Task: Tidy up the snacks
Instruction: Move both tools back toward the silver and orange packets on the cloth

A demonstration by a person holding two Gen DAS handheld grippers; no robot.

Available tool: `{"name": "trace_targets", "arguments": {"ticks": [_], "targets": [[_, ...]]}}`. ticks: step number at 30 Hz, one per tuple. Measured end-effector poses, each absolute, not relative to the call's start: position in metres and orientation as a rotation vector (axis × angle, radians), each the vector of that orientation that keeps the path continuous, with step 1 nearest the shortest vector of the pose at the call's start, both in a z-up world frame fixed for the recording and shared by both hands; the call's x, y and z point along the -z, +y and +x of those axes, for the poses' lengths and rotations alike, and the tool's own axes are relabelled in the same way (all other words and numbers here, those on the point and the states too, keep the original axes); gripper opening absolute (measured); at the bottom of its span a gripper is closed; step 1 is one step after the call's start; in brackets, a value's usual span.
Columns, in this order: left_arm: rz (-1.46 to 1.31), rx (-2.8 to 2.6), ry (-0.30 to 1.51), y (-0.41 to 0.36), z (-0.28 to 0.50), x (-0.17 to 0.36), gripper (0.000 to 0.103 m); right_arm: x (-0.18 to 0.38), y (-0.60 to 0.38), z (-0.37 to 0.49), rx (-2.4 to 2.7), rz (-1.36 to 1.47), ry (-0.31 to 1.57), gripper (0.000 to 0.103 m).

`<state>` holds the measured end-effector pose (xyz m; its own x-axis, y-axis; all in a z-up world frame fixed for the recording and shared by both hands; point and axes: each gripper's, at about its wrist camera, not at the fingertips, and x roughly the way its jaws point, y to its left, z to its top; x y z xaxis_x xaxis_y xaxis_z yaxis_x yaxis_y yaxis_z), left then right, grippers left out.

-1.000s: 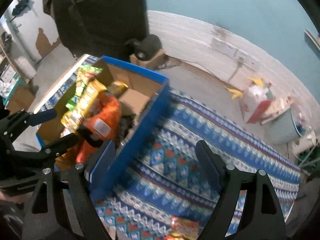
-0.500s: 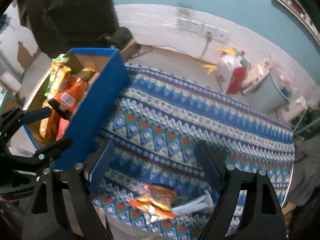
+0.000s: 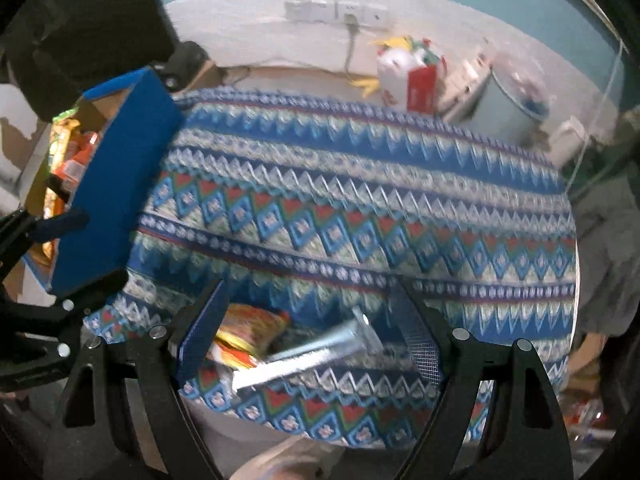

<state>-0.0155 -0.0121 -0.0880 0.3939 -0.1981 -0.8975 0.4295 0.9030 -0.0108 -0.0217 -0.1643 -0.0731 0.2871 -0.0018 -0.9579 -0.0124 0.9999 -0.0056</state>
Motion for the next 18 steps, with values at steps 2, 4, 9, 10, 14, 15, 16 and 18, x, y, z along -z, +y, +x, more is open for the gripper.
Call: {"name": "trace_targets", "arguments": {"ticks": [2,4,9,10,14,15,16,18], "targets": [[0.239,0.407,1.112,-0.019,-0.013,0.092,0.073,0.084,-0.174,-0.028,0.011,0.014,1.311,0.083],[0.234,0.414,1.125,-0.025,-0.01,0.097,0.073,0.097,-0.182,-0.034,0.024,0.034,1.354,0.083],[0.199,0.414,1.165,-0.039,0.0,0.108,0.073,0.122,-0.193,-0.045,0.044,0.068,1.418,0.083],[0.193,0.418,1.177,-0.042,0.002,0.111,0.073,0.126,-0.193,-0.047,0.044,0.071,1.427,0.083],[0.18,0.439,1.218,-0.055,0.008,0.122,0.073,0.138,-0.196,-0.052,0.042,0.082,1.461,0.083],[0.181,0.444,1.228,-0.058,0.009,0.125,0.073,0.14,-0.197,-0.053,0.043,0.085,1.464,0.083],[0.181,0.447,1.241,-0.061,0.01,0.128,0.073,0.141,-0.197,-0.054,0.041,0.087,1.469,0.083],[0.173,0.454,1.261,-0.065,0.012,0.132,0.073,0.144,-0.199,-0.055,0.039,0.085,1.478,0.083]]}}
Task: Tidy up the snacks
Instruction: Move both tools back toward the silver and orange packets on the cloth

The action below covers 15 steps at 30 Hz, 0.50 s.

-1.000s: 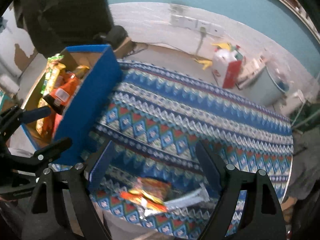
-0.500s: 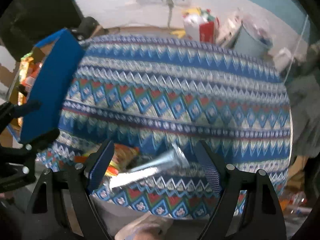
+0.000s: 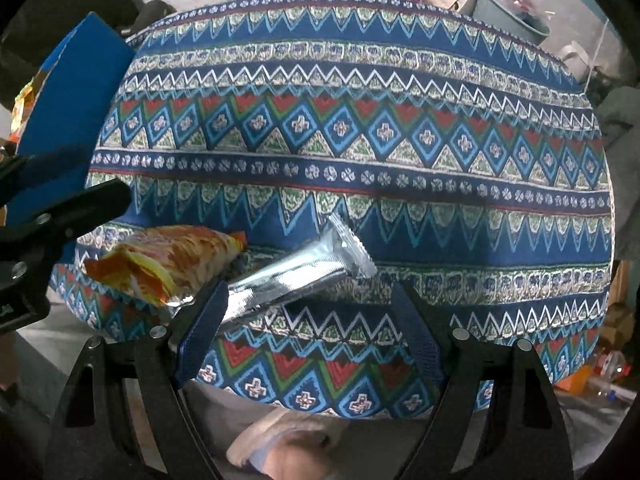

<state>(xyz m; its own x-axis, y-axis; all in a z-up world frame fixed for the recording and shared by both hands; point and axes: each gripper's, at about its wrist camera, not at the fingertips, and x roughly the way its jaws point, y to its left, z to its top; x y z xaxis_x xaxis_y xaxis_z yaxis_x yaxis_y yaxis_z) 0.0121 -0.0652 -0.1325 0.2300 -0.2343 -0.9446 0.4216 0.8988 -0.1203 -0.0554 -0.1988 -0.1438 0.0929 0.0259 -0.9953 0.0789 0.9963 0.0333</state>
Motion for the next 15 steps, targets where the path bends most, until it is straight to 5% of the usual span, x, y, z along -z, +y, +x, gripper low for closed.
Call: {"name": "trace_targets", "arguments": {"ticks": [15], "targets": [[0.251,0.495,1.406,-0.087,-0.001,0.173,0.075,0.158,-0.204,-0.064,0.044,0.06,1.518,0.083]]}}
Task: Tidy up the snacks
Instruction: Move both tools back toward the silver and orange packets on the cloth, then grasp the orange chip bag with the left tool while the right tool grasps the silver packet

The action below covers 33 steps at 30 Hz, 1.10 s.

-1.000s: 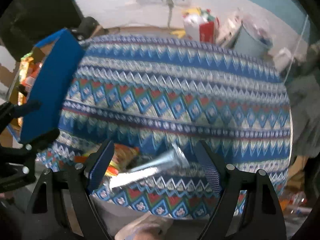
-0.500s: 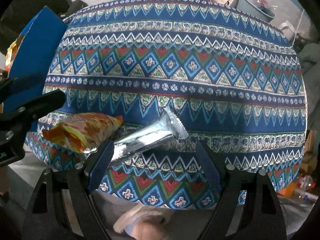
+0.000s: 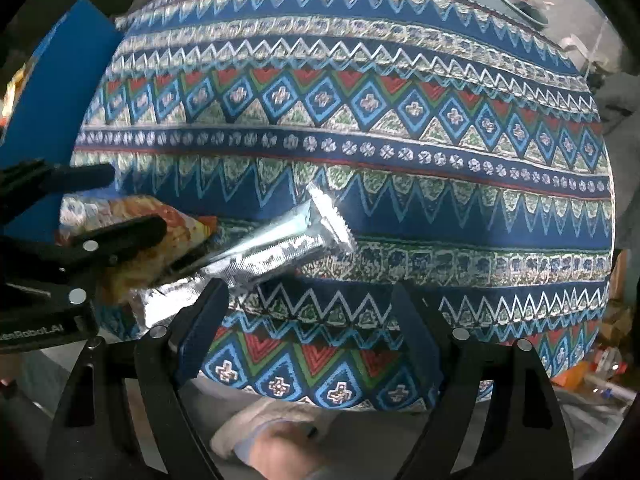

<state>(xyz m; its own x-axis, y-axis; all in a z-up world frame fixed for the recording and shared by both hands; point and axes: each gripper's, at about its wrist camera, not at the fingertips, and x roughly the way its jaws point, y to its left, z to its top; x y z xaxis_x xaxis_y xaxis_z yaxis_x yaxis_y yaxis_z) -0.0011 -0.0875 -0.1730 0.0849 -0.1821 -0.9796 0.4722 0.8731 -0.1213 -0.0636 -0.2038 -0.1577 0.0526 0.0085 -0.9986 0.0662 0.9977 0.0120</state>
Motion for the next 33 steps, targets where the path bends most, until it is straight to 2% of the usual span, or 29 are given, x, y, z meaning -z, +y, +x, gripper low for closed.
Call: {"name": "trace_targets", "arguments": {"ticks": [10,21,27,29,33], "targets": [[0.263,0.481,1.433,-0.063,-0.005,0.191,0.074,0.18,-0.193,-0.063,0.049,0.106,1.554,0.083],[0.246,0.468,1.395,-0.042,-0.002,0.19,0.057,0.197,-0.191,-0.016,0.059,0.31,1.524,0.083],[0.18,0.406,1.349,-0.02,0.017,0.187,0.053,0.195,-0.187,0.002,0.057,0.34,1.499,0.083],[0.148,0.398,1.341,-0.014,0.024,0.186,0.048,0.188,-0.19,0.0,0.056,0.324,1.486,0.083],[0.136,0.382,1.343,-0.01,0.03,0.185,0.048,0.179,-0.184,0.007,0.056,0.331,1.464,0.083]]}}
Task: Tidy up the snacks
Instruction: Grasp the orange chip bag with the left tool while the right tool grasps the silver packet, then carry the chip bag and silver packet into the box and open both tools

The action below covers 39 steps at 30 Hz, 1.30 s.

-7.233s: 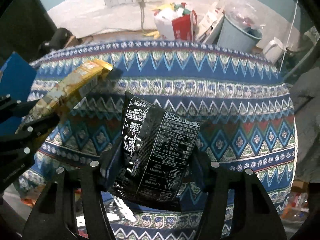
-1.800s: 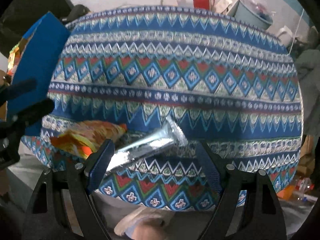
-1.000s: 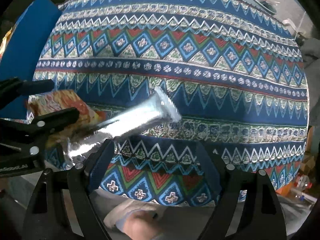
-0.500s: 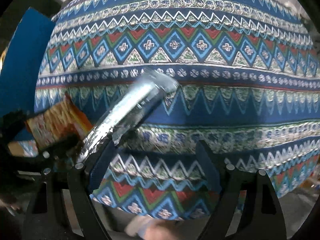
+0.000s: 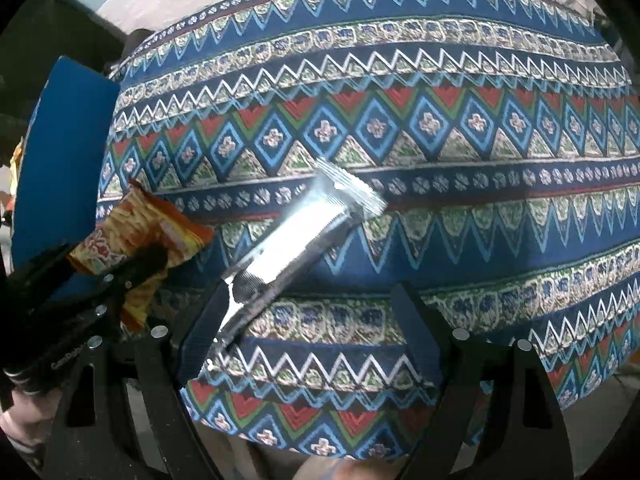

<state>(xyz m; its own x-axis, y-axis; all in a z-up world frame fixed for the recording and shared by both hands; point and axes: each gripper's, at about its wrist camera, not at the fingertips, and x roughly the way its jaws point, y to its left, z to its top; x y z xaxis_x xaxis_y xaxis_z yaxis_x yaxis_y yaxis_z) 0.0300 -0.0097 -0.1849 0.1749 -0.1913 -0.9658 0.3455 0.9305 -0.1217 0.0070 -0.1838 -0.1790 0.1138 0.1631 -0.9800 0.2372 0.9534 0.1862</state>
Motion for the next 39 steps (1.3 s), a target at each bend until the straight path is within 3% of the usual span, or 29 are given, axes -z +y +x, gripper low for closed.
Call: {"name": "trace_targets", "arguments": {"ticks": [8,10,18,28,39], "targets": [[0.137,0.361,1.327,0.001,0.037,0.181,0.047,0.202,-0.164,0.041,0.074,0.296,1.477,0.083],[0.133,0.356,1.325,0.002,0.038,0.18,0.047,0.203,-0.153,0.048,0.063,0.219,1.471,0.079],[0.114,0.337,1.323,0.008,0.038,0.176,0.045,0.205,-0.12,0.058,-0.003,-0.05,1.429,0.027],[0.14,0.342,1.265,0.001,0.034,0.159,0.041,0.191,-0.126,0.034,-0.026,-0.092,1.391,0.026],[0.129,0.328,1.188,0.008,0.025,0.119,0.04,0.133,-0.139,0.03,-0.066,-0.079,1.293,0.026]]}}
